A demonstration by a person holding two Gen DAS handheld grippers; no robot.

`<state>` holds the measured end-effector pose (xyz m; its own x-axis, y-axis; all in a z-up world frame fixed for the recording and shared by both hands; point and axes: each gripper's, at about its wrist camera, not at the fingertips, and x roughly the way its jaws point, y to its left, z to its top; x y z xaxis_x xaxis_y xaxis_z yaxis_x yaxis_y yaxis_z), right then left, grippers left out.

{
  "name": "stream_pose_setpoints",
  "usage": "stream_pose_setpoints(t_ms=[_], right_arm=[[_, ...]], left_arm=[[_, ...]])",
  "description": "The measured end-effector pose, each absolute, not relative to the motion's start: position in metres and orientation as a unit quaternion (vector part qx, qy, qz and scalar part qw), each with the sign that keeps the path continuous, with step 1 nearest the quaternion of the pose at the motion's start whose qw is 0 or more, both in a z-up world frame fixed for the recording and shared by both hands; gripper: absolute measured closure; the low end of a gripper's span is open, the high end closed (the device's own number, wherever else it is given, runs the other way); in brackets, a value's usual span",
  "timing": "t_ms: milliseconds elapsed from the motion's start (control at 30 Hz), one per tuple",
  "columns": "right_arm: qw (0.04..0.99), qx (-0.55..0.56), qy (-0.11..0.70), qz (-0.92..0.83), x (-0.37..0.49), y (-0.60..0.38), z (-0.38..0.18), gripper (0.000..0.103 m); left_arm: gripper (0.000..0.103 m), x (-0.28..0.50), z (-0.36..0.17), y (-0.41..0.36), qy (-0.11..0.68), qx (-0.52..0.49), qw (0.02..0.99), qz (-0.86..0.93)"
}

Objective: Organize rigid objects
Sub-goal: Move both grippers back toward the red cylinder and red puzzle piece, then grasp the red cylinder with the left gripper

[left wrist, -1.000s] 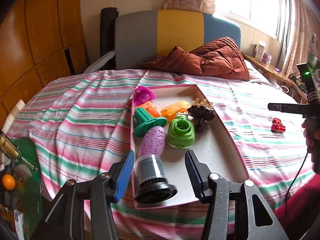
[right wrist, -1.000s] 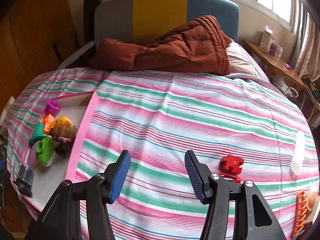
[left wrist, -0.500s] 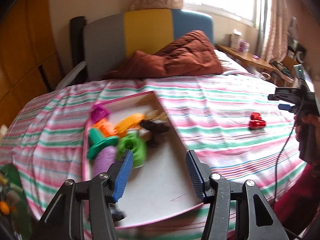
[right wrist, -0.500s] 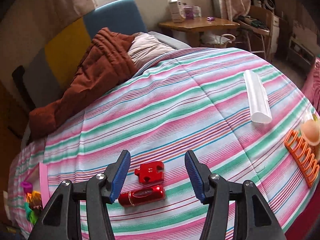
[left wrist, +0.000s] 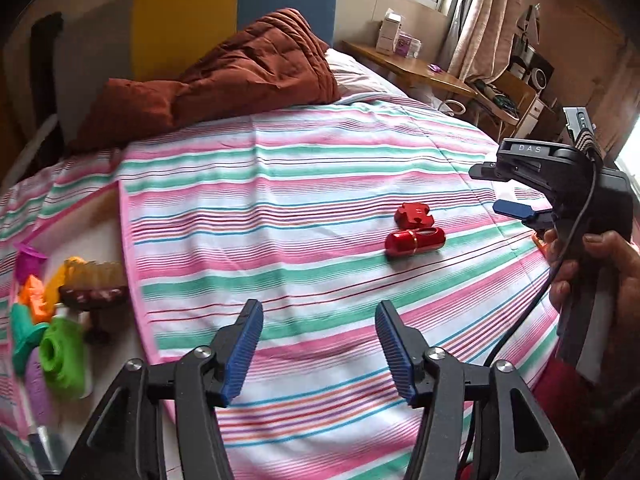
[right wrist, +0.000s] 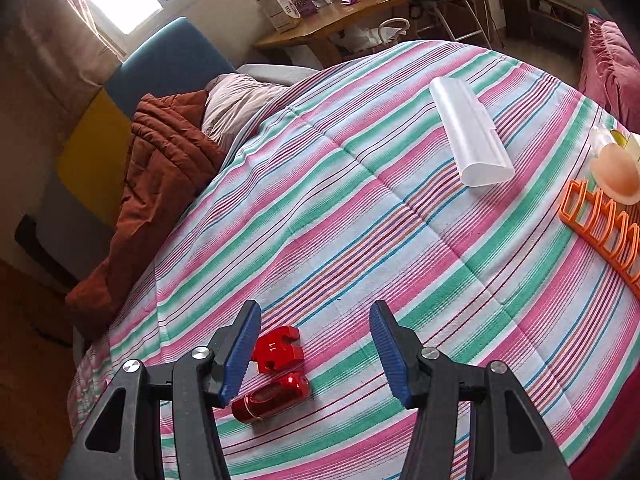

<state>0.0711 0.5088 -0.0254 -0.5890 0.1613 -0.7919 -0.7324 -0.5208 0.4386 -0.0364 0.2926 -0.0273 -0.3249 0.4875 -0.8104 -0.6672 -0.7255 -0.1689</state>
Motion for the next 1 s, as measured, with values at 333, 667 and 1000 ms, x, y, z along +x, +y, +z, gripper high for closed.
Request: stream_pose_setpoints(t_ms=[333, 667, 1000], right_arm=[[0.265, -0.337, 0.421, 0.799, 0.074, 0.513, -0.020, 0.046], [0.247, -0.332, 0.436, 0.799, 0.070, 0.514, -0.021, 0.045], [0.241, -0.342, 0.437, 0.796, 0.068, 0.514, -0.025, 0.045]], left_arm=[[0.031, -0.060, -0.056, 0.387, 0.056, -0.529, 0.386, 0.753], [0.020, -0.061, -0.071, 0.437, 0.063, -0.548, 0.352, 0.756], [0.029, -0.062, -0.080, 0.422, 0.084, -0.530, 0.355, 0.765]])
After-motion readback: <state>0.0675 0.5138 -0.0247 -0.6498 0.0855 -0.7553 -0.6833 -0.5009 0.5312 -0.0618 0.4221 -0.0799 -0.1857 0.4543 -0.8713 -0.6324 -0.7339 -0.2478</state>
